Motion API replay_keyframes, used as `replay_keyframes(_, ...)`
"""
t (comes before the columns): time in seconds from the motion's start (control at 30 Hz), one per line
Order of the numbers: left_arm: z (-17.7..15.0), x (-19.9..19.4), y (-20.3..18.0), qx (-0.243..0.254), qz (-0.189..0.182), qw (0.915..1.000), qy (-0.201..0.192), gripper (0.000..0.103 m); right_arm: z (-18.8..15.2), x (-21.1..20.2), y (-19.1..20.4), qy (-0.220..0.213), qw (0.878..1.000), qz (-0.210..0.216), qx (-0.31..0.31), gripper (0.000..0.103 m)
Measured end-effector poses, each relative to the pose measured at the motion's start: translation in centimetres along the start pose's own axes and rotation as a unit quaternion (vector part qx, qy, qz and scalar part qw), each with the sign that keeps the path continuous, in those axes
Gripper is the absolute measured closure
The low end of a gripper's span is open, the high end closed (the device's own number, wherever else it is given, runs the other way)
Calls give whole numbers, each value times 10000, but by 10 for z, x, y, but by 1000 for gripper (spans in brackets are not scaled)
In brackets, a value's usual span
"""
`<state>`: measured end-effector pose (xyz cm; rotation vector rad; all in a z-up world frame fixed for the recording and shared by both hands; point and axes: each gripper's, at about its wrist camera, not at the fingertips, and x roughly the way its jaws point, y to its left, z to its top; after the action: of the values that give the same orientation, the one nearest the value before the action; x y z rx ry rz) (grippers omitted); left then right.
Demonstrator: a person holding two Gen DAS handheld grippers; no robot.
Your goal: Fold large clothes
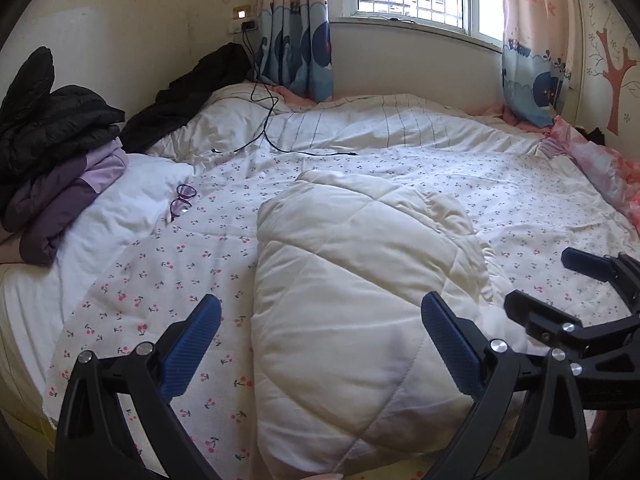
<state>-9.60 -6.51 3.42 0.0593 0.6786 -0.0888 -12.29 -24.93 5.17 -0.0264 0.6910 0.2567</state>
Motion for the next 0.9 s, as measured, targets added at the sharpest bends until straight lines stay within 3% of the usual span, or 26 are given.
replay_keyframes(0.23,2,-3,-3,-148,-1,9999,18,7,-1,-2,-4,-37,9999,66,116,7)
replay_keyframes(0.4,3,-3,5,-549,-686,9961,101,7,1,-14,-15,-268,9992,-1,311,7)
replay_keyframes(0.53,3,-10,2,-395,-387,9984,-94,7,-1,-7,-18,-65,9994,-171,285,7)
replay_keyframes(0.63,4,-10,3,-402,-370,9985,-73,7,-3,-3,-16,48,9995,-190,247,7)
replay_keyframes(0.9,1,3,11,-636,-488,9957,457,7,-3,-3,-10,68,9997,-114,191,7)
